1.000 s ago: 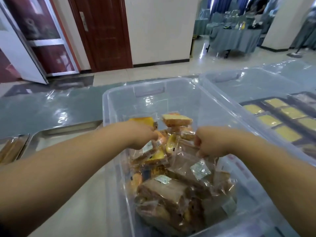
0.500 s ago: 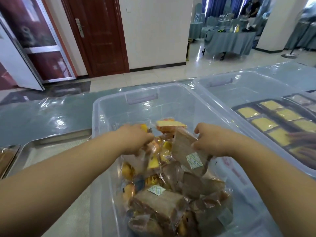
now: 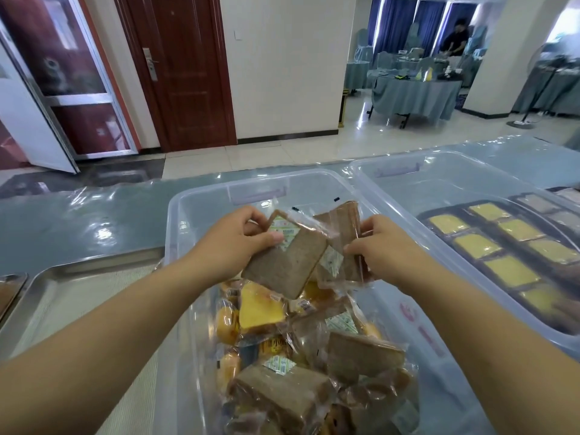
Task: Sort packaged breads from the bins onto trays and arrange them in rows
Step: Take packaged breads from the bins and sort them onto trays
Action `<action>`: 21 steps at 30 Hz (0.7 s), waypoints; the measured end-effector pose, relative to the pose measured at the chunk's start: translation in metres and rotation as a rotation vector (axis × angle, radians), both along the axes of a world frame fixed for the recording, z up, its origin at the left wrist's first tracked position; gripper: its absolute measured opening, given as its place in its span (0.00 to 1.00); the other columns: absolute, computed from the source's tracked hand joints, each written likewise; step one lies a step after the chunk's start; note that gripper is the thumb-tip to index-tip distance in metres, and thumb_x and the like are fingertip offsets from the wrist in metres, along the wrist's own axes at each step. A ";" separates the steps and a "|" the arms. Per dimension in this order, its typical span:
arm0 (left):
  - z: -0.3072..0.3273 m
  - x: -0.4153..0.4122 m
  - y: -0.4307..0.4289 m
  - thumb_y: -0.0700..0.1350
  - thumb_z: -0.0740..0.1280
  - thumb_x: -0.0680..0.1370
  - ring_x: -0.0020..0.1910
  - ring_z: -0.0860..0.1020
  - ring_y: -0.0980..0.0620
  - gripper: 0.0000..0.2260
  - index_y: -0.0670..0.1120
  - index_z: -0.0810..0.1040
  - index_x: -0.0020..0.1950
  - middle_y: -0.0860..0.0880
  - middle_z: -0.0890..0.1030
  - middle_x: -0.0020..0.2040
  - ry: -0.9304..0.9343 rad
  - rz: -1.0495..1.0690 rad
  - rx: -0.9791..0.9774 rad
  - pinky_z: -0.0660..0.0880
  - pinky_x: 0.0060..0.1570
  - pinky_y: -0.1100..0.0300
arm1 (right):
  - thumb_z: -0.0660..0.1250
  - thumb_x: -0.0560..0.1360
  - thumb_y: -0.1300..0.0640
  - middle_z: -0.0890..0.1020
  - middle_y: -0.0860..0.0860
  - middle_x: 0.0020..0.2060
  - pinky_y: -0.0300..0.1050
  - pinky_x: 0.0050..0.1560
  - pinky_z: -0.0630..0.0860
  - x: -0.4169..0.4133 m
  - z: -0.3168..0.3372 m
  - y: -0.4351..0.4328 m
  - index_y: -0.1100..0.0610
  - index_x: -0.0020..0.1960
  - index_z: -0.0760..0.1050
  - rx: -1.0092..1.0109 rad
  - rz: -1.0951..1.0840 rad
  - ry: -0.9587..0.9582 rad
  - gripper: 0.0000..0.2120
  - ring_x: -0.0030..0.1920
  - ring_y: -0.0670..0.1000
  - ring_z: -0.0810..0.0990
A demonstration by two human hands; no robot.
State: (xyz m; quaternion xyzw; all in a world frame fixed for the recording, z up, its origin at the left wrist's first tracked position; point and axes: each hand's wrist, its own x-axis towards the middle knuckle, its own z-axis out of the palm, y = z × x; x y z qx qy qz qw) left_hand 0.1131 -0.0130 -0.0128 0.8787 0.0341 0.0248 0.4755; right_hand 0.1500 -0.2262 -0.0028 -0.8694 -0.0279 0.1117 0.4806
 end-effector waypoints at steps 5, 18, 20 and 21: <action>-0.003 0.009 -0.013 0.49 0.66 0.77 0.45 0.80 0.51 0.07 0.47 0.74 0.50 0.47 0.81 0.47 0.041 0.080 -0.187 0.80 0.43 0.57 | 0.65 0.71 0.69 0.79 0.61 0.48 0.66 0.53 0.77 -0.001 -0.002 0.005 0.58 0.53 0.70 0.125 0.053 0.078 0.13 0.48 0.62 0.80; -0.015 0.038 -0.008 0.52 0.66 0.77 0.42 0.80 0.51 0.11 0.46 0.77 0.53 0.48 0.81 0.45 0.135 -0.107 0.293 0.80 0.44 0.55 | 0.69 0.72 0.58 0.78 0.53 0.44 0.54 0.44 0.79 0.006 -0.007 0.007 0.55 0.54 0.69 -0.136 0.115 -0.161 0.13 0.41 0.52 0.78; -0.023 0.052 0.006 0.53 0.66 0.77 0.48 0.78 0.50 0.14 0.46 0.75 0.58 0.48 0.79 0.51 0.134 -0.107 0.599 0.76 0.49 0.55 | 0.68 0.72 0.55 0.78 0.52 0.42 0.57 0.44 0.80 0.012 -0.005 0.005 0.54 0.53 0.68 -0.207 0.079 -0.212 0.13 0.41 0.53 0.79; -0.026 0.059 0.013 0.53 0.66 0.77 0.52 0.76 0.48 0.16 0.46 0.73 0.61 0.47 0.78 0.56 0.148 -0.105 0.742 0.74 0.52 0.55 | 0.68 0.71 0.54 0.78 0.51 0.42 0.57 0.45 0.80 0.014 -0.004 0.004 0.54 0.53 0.68 -0.233 0.064 -0.224 0.13 0.41 0.54 0.79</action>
